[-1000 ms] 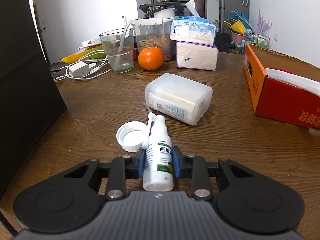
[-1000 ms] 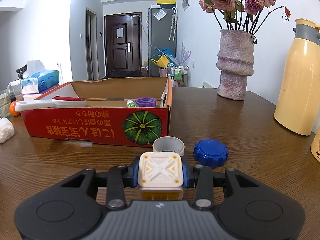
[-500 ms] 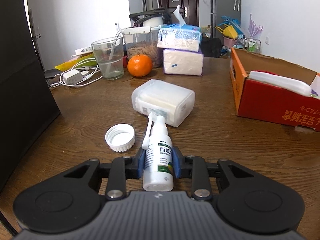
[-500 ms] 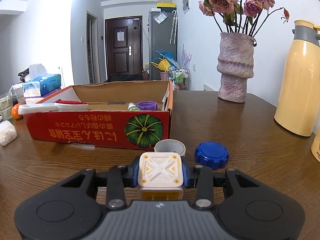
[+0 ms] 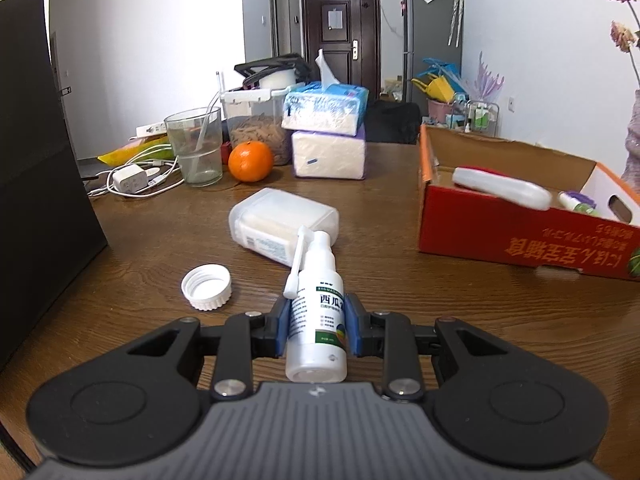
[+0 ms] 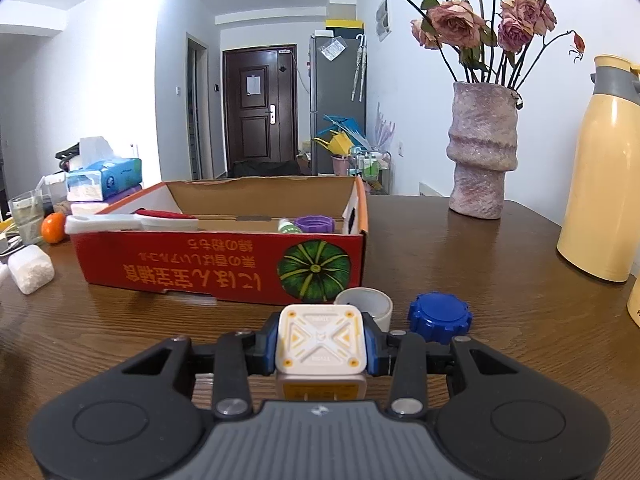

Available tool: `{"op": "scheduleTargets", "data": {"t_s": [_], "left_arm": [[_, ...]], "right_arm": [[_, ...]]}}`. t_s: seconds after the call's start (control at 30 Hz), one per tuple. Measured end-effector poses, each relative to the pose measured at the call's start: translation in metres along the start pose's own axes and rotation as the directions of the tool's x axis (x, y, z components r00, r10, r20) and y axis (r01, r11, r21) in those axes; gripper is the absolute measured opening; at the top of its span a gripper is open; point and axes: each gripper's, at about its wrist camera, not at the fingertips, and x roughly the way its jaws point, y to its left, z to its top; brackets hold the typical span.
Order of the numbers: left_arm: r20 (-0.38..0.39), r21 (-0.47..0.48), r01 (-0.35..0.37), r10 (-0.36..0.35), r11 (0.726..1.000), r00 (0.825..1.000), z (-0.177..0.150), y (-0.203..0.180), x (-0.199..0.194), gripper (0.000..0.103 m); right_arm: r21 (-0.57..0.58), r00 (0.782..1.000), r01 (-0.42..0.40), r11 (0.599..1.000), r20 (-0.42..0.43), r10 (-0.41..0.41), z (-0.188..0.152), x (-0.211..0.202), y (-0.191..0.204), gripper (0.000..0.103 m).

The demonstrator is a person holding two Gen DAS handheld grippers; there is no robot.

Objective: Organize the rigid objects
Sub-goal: 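Carry white spray bottle with left tool while right tool carries square plug to box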

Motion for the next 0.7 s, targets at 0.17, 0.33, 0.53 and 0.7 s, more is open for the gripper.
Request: {"op": "scheduleTargets", "data": {"t_s": [0.17, 0.33, 0.53, 0.7], "left_arm": [[0.016, 0.003, 0.029, -0.029, 1.000, 0.999, -0.002, -0.012, -0.011, 0.029], [0.032, 0.011, 0.059, -0.059, 0.998, 0.998, -0.005, -0.027, -0.023, 0.029], [0.047, 0.025, 0.098, -0.099, 0.995, 0.994, -0.009, -0.048, -0.038, 0.029], [0.051, 0.023, 0.131, -0.132, 0.991, 0.990, -0.010, -0.066, -0.048, 0.029]], "right_arm": [[0.001, 1.000, -0.024, 1.000, 0.013, 0.024, -0.001, -0.007, 0.007, 0.038], [-0.001, 0.998, -0.054, 0.999, 0.025, 0.054, -0.001, -0.015, 0.016, 0.038], [0.000, 0.995, -0.089, 0.996, 0.041, 0.089, -0.002, -0.025, 0.026, 0.038], [-0.001, 0.991, -0.120, 0.993, 0.055, 0.120, 0.000, -0.033, 0.033, 0.038]]}}
